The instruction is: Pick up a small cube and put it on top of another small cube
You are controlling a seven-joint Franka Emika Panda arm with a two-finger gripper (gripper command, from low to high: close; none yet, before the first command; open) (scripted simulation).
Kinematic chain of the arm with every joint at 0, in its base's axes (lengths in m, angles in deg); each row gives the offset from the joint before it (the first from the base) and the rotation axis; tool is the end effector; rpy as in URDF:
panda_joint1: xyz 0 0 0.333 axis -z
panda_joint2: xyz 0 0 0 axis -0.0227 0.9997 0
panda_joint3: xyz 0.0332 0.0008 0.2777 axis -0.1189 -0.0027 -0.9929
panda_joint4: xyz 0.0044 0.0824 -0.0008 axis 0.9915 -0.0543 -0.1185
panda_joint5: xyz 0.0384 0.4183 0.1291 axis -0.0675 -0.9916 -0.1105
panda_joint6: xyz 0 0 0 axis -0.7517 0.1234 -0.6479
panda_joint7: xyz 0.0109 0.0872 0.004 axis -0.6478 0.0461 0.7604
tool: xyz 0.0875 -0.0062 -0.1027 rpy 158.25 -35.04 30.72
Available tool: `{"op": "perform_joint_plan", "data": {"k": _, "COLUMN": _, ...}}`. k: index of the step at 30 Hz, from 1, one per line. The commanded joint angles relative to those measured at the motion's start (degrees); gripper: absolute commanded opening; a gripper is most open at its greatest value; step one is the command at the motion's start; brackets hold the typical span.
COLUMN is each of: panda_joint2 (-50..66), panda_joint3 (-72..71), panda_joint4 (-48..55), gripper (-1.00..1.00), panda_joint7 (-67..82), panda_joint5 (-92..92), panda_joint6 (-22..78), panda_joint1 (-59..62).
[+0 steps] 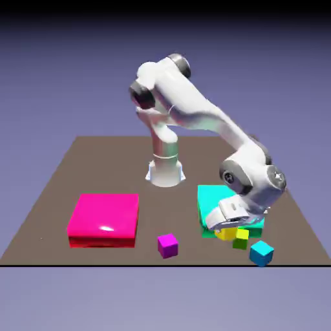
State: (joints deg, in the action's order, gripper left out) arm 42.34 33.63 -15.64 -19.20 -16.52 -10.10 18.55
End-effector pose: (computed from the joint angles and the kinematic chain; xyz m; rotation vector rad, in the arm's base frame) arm 0.5188 0.2949 0.1259 2.6353 -0.7019 -0.6122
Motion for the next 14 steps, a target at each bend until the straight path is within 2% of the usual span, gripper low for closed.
{"op": "perform_joint_plan", "data": {"k": 1, "panda_joint2": 1.6, "panda_joint3": -1.2, "panda_joint4": 2.0, "gripper": -1.00, "panda_joint7": -1.6, "panda_joint5": -2.4, "panda_joint6": 1.7, "panda_joint1": 0.0}}
{"op": "perform_joint_plan", "data": {"k": 4, "panda_joint2": 3.7, "panda_joint3": -3.5, "panda_joint4": 4.6, "gripper": -1.00, "panda_joint7": -3.7, "panda_joint5": -5.8, "panda_joint6": 4.3, "panda_joint1": 0.9}}
{"op": "perform_joint_plan", "data": {"k": 8, "panda_joint2": 5.9, "panda_joint3": -1.3, "panda_joint4": -2.7, "gripper": -1.00, "panda_joint7": -5.1, "panda_joint5": -3.0, "panda_joint6": -3.9, "panda_joint1": 1.9}}
{"op": "perform_joint_plan", "data": {"k": 9, "panda_joint2": 5.9, "panda_joint3": -1.3, "panda_joint4": -2.7, "gripper": 1.00, "panda_joint7": -5.1, "panda_joint5": -3.0, "panda_joint6": -3.9, "panda_joint1": 1.9}}
{"op": "perform_joint_plan", "data": {"k": 14, "panda_joint2": 3.7, "panda_joint3": -3.5, "panda_joint4": 4.6, "gripper": 1.00, "panda_joint7": -3.7, "panda_joint5": -5.8, "panda_joint6": 4.3, "panda_joint1": 0.9}}
